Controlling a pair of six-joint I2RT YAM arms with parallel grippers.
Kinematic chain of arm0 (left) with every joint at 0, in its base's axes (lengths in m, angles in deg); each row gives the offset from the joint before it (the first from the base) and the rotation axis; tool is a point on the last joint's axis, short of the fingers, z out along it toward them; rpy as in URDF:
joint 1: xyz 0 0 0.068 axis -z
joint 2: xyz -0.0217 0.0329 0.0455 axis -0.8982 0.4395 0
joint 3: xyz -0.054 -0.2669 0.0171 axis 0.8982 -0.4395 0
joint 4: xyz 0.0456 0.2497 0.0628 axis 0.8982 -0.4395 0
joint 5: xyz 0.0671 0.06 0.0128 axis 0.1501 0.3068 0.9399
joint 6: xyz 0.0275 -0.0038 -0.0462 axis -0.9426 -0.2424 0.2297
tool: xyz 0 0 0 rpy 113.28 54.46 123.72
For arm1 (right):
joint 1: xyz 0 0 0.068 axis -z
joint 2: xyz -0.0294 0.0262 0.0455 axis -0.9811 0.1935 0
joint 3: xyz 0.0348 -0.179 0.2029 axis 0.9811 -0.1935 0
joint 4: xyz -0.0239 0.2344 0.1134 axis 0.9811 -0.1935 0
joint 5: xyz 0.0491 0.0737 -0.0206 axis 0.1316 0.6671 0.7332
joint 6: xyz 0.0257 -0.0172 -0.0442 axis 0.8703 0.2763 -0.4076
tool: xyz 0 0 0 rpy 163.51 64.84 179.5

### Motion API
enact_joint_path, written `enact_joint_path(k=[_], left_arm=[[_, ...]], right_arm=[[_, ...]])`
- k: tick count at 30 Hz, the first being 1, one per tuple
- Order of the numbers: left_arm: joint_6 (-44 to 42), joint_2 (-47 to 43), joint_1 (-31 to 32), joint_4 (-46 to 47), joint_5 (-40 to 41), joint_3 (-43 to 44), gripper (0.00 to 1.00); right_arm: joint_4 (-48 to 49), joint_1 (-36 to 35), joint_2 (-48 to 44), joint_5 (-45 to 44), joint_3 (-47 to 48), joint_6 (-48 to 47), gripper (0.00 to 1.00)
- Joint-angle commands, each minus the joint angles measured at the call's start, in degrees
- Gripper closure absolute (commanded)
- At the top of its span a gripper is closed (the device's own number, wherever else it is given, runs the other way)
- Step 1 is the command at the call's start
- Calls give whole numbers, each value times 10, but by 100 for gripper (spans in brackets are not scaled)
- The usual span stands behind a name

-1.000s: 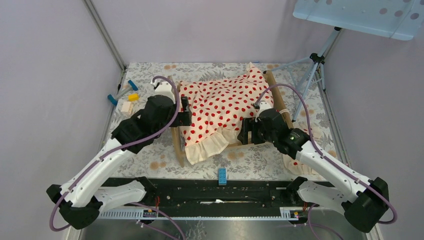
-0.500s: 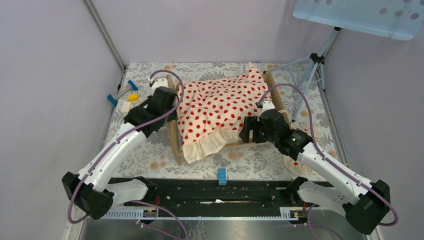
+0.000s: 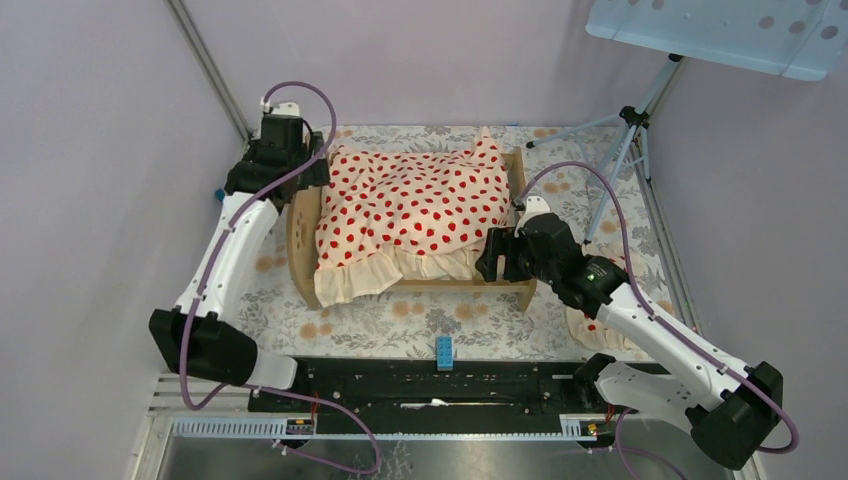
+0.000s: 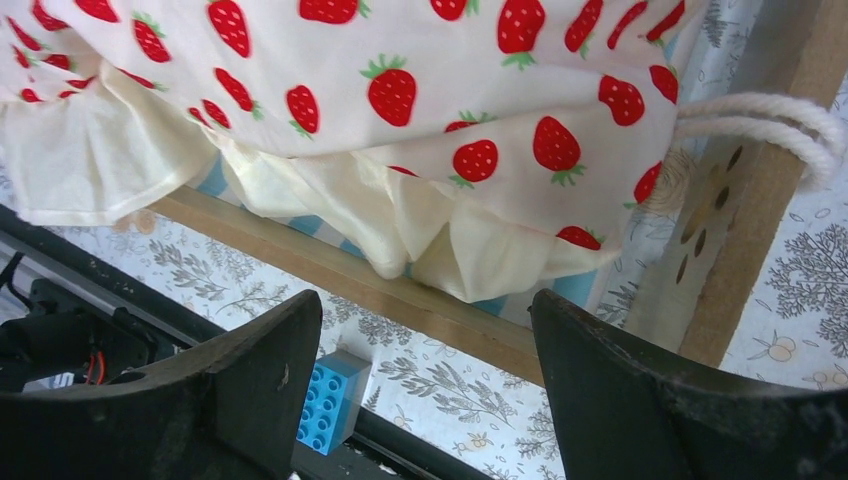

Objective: Set up the pet bed
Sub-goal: Adjust the bed frame at the center of the board.

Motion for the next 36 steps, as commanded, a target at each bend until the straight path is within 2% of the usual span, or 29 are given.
enact_joint_path(k=[1,4,6,10,13,15,19,26,32,36], left_arm=[[-25,-64,1,-27,43,89,14],[-14,-111,16,-47,-19,106,21],[-1,-141,80,-57,-37,99,28],[79,-176,271,-90,32,27,31],[169,-182,343,-128,84,-58,32],[227,-198,359,-145,115,-119,32],[317,-243,364,-178,164,-180,31],[320,-211,364,-169,169,-221,26],[327,-215,364,-148,158,-257,24],[332,-227,364,-128,141,-298,24]], right_arm=[[8,-4,-4,19,33,-14,16],[9,-4,-5,27,32,-20,16],[11,-5,0,45,30,-24,16],[15,-5,14,54,28,-30,17],[14,-7,24,46,26,-25,17],[5,-8,27,33,26,-19,17],[-10,-8,28,-14,20,-6,17],[7,-8,56,-62,5,32,13],[45,-8,88,-51,-11,39,11],[51,-8,103,-48,-18,43,17]])
